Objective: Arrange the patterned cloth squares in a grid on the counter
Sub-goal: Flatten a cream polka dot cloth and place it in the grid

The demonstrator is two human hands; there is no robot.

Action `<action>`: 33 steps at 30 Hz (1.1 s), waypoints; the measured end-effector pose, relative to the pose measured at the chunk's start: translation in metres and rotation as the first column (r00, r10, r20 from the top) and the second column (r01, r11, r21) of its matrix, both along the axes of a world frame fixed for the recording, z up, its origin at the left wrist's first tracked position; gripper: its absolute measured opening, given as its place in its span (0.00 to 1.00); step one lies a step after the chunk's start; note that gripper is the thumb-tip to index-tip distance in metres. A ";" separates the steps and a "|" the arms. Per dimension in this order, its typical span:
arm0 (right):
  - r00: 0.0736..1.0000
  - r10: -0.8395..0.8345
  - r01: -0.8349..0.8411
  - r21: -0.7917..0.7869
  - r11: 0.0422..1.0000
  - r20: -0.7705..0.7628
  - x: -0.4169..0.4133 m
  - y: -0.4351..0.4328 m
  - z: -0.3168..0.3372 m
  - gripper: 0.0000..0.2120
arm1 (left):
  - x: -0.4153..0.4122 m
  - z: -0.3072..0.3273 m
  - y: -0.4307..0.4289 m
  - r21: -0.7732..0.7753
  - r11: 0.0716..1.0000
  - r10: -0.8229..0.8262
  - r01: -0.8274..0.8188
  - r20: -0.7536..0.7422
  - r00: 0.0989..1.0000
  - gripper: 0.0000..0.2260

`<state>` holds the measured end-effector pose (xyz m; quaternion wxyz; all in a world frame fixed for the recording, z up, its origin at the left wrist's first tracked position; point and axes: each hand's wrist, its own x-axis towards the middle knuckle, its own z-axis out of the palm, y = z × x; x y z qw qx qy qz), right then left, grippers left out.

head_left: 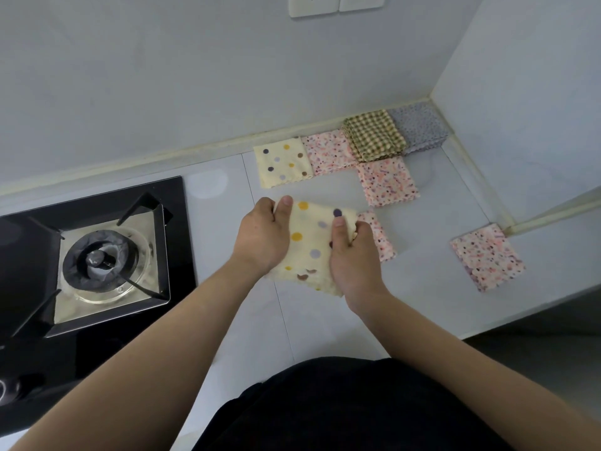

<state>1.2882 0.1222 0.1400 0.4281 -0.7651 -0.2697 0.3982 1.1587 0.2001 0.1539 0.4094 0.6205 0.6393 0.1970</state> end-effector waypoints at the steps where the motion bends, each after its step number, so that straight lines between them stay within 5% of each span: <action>1: 1.000 -0.001 0.001 -0.016 1.000 -0.004 0.001 0.002 -0.003 0.22 | 0.001 -0.001 0.002 -0.011 1.000 -0.001 0.001 -0.004 1.000 0.21; 6: 0.998 -0.042 0.039 -0.053 0.998 -0.055 0.008 0.013 -0.013 0.21 | 0.000 -0.009 0.018 -0.198 0.980 0.029 -0.008 0.104 0.994 0.20; 9: 0.959 -0.159 0.144 -0.081 0.986 -0.236 0.018 0.025 -0.023 0.19 | -0.012 -0.012 0.031 -0.519 0.852 0.149 0.068 0.366 0.919 0.15; 13: 0.835 -0.180 0.160 -0.083 0.984 -0.520 0.031 0.037 -0.029 0.10 | -0.029 -0.018 0.047 -0.647 0.743 0.194 0.174 0.457 0.868 0.18; 22: 0.781 -0.076 -0.048 -0.180 0.982 -0.620 0.044 0.099 -0.049 0.16 | -0.013 -0.042 0.097 -0.661 0.746 0.545 -0.081 0.534 0.647 0.17; 30: 0.802 -0.057 -0.015 -0.115 0.993 -0.594 0.054 0.177 -0.069 0.20 | 0.014 -0.057 0.157 -0.593 0.759 0.586 -0.269 0.441 0.680 0.24; 33: 0.849 -0.013 -0.037 -0.084 0.996 -0.529 0.056 0.202 -0.079 0.15 | 0.024 -0.063 0.182 -0.510 0.795 0.564 -0.329 0.421 0.710 0.23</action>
